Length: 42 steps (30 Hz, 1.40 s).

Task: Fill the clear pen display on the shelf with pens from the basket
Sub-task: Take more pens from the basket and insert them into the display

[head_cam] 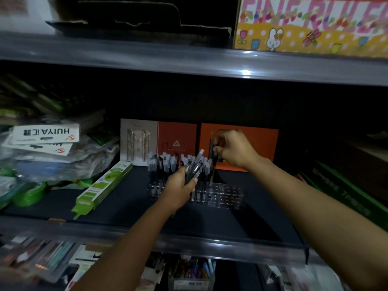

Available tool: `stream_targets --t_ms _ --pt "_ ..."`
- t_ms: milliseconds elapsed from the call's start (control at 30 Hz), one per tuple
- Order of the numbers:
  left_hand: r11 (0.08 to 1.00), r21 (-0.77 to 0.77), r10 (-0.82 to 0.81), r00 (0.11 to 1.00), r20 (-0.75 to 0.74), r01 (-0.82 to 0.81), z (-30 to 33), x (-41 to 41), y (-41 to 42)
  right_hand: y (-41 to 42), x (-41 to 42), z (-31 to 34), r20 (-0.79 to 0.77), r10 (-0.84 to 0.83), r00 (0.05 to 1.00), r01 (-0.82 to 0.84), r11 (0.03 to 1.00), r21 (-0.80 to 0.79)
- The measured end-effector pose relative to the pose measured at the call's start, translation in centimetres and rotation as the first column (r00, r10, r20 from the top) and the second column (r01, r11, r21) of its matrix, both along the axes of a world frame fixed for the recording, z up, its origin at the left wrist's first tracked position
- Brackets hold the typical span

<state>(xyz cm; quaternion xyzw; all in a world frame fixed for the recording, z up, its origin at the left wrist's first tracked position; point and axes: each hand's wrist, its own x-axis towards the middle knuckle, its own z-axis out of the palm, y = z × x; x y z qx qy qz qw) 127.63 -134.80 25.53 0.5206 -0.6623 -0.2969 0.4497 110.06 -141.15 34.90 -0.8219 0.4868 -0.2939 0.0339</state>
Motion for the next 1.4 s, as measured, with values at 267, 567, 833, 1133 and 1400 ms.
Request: stream_targets --t_ms 267,567,833,1133,1400 --pt "1.0 0.007 -0.004 1.0 -0.024 0.004 -0.1 0.1 -0.1 -0.1 0.3 -1.2 -0.069 0.031 0.997 -0.03 0.999 0.027" --pt "1.0 0.028 -0.012 0.998 -0.054 0.013 -0.6 0.3 -0.1 0.1 0.6 -3.1 -0.117 0.076 0.99 -0.069 0.995 0.069" --pt "1.0 0.025 -0.015 0.999 -0.036 0.016 -0.5 0.3 -0.1 1.5 0.0 -0.6 0.06 0.181 0.982 -0.185 0.98 0.077" --pt "0.999 -0.041 -0.015 0.996 0.091 0.018 0.0 -0.9 0.6 3.8 0.3 1.5 0.088 0.276 0.957 -0.288 0.941 0.177" --pt "1.0 0.005 0.029 0.988 0.149 -0.03 -0.3 0.6 1.2 3.1 -2.8 3.6 0.223 0.066 0.973 -0.074 0.997 0.026"
